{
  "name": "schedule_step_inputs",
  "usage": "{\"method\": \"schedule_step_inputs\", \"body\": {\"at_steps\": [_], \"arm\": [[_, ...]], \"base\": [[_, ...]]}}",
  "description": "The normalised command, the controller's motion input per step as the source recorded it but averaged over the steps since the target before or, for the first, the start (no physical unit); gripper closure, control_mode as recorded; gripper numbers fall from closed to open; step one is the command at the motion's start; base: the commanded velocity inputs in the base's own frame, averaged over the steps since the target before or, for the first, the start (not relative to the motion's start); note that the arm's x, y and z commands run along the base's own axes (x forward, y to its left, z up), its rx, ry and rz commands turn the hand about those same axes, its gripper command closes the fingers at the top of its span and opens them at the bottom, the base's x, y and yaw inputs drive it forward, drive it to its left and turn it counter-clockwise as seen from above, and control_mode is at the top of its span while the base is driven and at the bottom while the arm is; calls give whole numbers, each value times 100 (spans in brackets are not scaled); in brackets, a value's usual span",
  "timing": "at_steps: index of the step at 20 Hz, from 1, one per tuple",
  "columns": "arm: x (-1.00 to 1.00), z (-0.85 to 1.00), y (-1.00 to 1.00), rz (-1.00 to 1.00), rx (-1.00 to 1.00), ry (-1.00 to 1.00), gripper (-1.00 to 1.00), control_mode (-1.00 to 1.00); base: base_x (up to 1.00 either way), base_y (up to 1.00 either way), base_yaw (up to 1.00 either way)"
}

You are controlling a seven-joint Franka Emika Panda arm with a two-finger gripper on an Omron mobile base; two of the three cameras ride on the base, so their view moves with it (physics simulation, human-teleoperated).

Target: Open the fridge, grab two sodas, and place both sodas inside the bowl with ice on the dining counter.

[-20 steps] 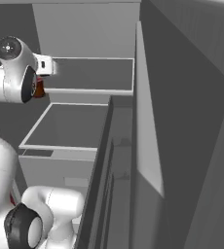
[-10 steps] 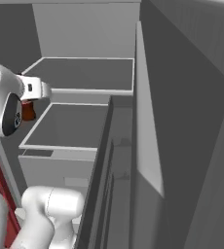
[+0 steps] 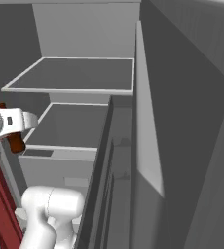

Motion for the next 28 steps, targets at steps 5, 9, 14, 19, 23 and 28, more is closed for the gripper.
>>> {"method": "schedule_step_inputs", "body": {"at_steps": [5,9,14,19,23,28], "arm": [[-46,-40,1,0,-5,5,100,-100],[0,0,0,0,0,0,100,100],[0,0,0,0,0,0,100,100],[0,0,0,0,0,0,100,100],[0,0,0,0,0,0,100,100],[0,0,0,0,0,0,100,100]], "base": [[0,0,0],[-87,0,-1],[-100,1,-5],[-100,1,-13],[-100,-4,-32],[-84,-15,-45]]}}
